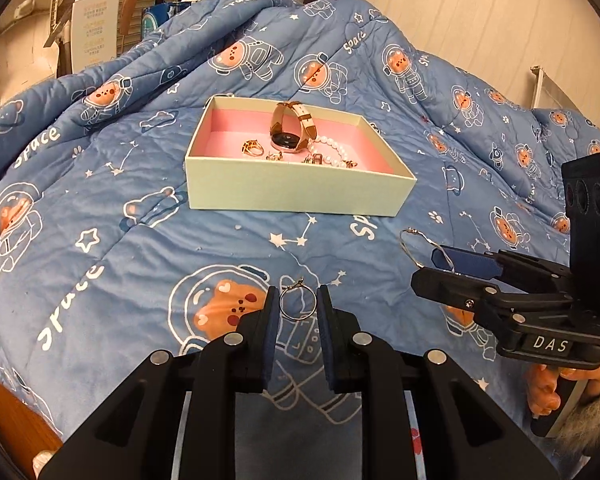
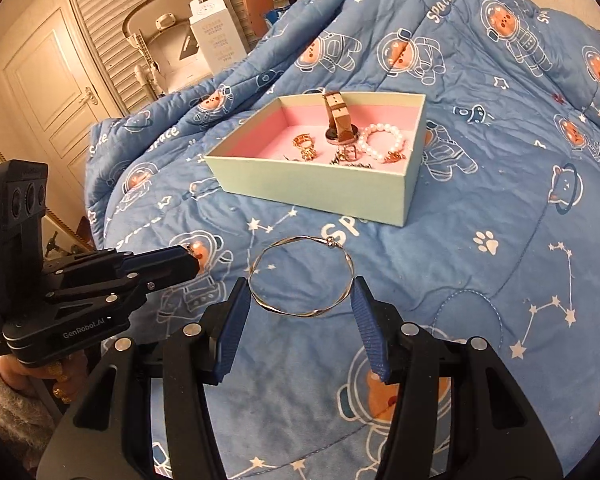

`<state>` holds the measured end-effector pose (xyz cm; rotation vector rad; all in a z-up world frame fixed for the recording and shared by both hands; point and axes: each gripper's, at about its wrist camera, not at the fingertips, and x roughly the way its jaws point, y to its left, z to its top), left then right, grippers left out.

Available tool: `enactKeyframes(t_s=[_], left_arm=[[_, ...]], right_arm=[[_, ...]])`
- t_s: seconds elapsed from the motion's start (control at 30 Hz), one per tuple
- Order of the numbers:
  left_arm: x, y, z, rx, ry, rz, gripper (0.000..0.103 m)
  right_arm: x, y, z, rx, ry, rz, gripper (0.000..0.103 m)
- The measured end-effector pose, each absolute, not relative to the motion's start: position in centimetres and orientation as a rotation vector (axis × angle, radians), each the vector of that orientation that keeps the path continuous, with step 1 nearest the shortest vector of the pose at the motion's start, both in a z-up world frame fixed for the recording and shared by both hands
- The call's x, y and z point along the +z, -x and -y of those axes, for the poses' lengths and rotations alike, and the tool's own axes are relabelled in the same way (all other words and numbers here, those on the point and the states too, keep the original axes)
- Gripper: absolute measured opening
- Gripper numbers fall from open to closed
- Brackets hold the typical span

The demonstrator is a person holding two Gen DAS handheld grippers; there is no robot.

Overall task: Organize jewelry
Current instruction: 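Carry the small hoop with the left tool while the right tool carries the large hoop into the box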

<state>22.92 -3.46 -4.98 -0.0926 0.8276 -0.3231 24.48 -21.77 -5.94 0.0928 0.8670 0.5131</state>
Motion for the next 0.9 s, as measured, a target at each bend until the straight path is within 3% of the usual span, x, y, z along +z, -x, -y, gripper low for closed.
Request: enactKeyframes(t_s=[0.53, 0.9], left_arm=[[1.7, -29.8, 3.3, -0.372, 0.032, -0.762, 0.018], [0.0, -36.1, 3.8, -0.373, -0.004, -0.874, 0.018]], right_arm=[[0.2, -30.8, 20.0, 0.577, 0.014, -0.794, 0.053], [-1.4, -36.5, 19.7, 0.526, 0.056, -0.891, 0.052]])
